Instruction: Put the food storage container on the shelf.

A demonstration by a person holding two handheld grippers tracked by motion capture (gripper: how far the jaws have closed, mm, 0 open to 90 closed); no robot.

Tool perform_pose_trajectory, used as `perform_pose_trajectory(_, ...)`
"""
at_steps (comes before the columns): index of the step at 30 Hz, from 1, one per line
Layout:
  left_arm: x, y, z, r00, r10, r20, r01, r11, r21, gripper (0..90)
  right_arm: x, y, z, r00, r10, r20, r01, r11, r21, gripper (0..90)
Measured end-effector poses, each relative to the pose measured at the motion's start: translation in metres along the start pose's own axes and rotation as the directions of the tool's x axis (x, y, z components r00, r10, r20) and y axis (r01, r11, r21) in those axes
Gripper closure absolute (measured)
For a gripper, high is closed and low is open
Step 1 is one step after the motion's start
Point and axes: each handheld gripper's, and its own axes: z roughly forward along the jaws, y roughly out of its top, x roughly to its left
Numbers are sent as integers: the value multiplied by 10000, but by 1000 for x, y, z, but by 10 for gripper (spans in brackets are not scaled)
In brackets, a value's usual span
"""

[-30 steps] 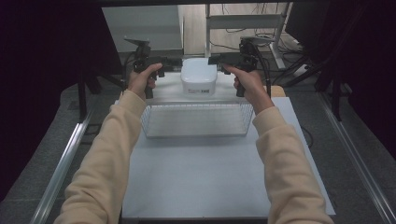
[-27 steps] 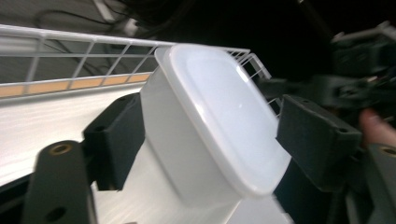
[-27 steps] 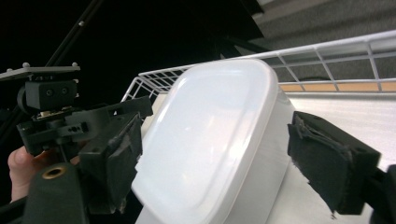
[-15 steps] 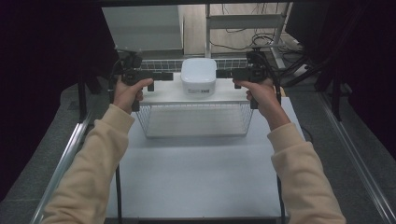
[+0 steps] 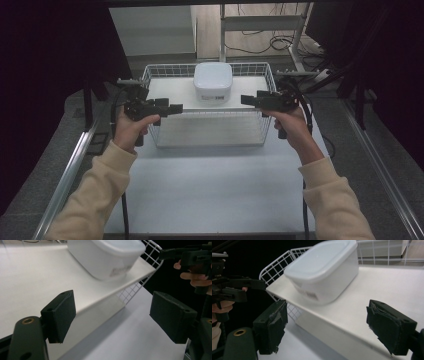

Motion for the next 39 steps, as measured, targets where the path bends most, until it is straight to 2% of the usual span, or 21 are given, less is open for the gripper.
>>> perform_pose_trajectory(5, -4, -34, -2, 9994, 235, -267, -232, 9997, 116, 206, 2, -32, -7, 9995, -278, -130, 279, 9996, 30, 175)
perform_pose_trajectory(6, -5, -47, -3, 9992, 251, -323, -247, 9996, 144, 210, 3, -43, -10, 9991, -401, -119, 402, 9991, 116, 175)
perform_pose_trajectory(7, -5, -47, -3, 9992, 251, -323, -247, 9996, 144, 211, 3, -43, -10, 9991, -401, -119, 402, 9991, 116, 175)
perform_pose_trajectory(10, -7, -69, -2, 9988, 277, -397, -266, 9993, 281, 214, 4, -67, -14, 9985, -541, -22, 541, 9983, 221, 179)
perform_pose_trajectory(11, -8, -75, -1, 9987, 312, -411, -297, 9989, 368, 214, 4, -67, -14, 9985, -541, -22, 541, 9983, 221, 179)
perform_pose_trajectory(12, -10, -88, 1, 9983, 369, -445, -346, 9980, 525, 215, 2, -81, -16, 9987, -511, -4, 511, 9982, 303, 179)
perform_pose_trajectory(13, -10, -88, 1, 9983, 369, -445, -346, 9980, 525, 215, 2, -81, -16, 9987, -511, -4, 511, 9982, 303, 179)
perform_pose_trajectory(14, -11, -95, 2, 9983, 407, -413, -382, 9975, 596, 215, 1, -93, -18, 9985, -543, 48, 541, 9979, 366, 179)
perform_pose_trajectory(15, -11, -99, 3, 9983, 415, -398, -388, 9970, 663, 215, 1, -93, -18, 9985, -543, 48, 541, 9979, 366, 179)
perform_pose_trajectory(16, -12, -106, 5, 9980, 457, -444, -424, 9963, 742, 215, 0, -107, -21, 9986, -514, 129, 508, 9979, 397, 180)
perform_pose_trajectory(17, -13, -110, 5, 9976, 493, -476, -453, 9957, 813, 215, 0, -107, -21, 9986, -514, 129, 508, 9979, 397, 180)
perform_pose_trajectory(18, -13, -116, 7, 9972, 549, -507, -501, 9945, 921, 215, -1, -120, -23, 9984, -516, 212, 505, 9975, 484, 181)
perform_pose_trajectory(20, -14, -124, 9, 9959, 642, -644, -575, 9932, 1011, 216, -2, -125, -23, 9978, -604, 257, 590, 9969, 524, 180)
perform_pose_trajectory(21, -14, -127, 11, 9956, 636, -686, -563, 9930, 1035, 218, -2, -134, -25, 9955, -848, 411, 820, 9944, 672, 181)
perform_pose_trajectory(24, -14, -135, 15, 9944, 712, -775, -609, 9899, 1284, 221, -1, -152, -26, 9898, -1241, 703, 1196, 9907, 647, 185)
perform_pose_trajectory(25, -15, -138, 17, 9932, 798, -843, -682, 9888, 1327, 224, -2, -165, -26, 9861, -1435, 833, 1382, 9882, 656, 200)
perform_pose_trajectory(26, -15, -138, 17, 9932, 798, -843, -682, 9888, 1327, 224, -2, -165, -26, 9861, -1435, 833, 1382, 9882, 656, 200)
perform_pose_trajectory(28, -15, -142, 18, 9919, 883, -913, -747, 9869, 1433, 224, -4, -179, -24, 9822, -1593, 997, 1494, 9837, 997, 200)
perform_pose_trajectory(31, -13, -147, 21, 9927, 779, -923, -625, 9852, 1596, 225, -7, -184, -23, 9844, -1481, 952, 1366, 9836, 1178, 200)
perform_pose_trajectory(34, -14, -147, 24, 9944, 623, -857, -474, 9851, 1656, 224, -8, -183, -25, 9872, -1325, 888, 1231, 9869, 1045, 202)
perform_pose_trajectory(39, -16, -147, 24, 9934, 783, -835, -635, 9839, 1670, 224, -6, -183, -26, 9863, -1410, 853, 1327, 9864, 967, 202)
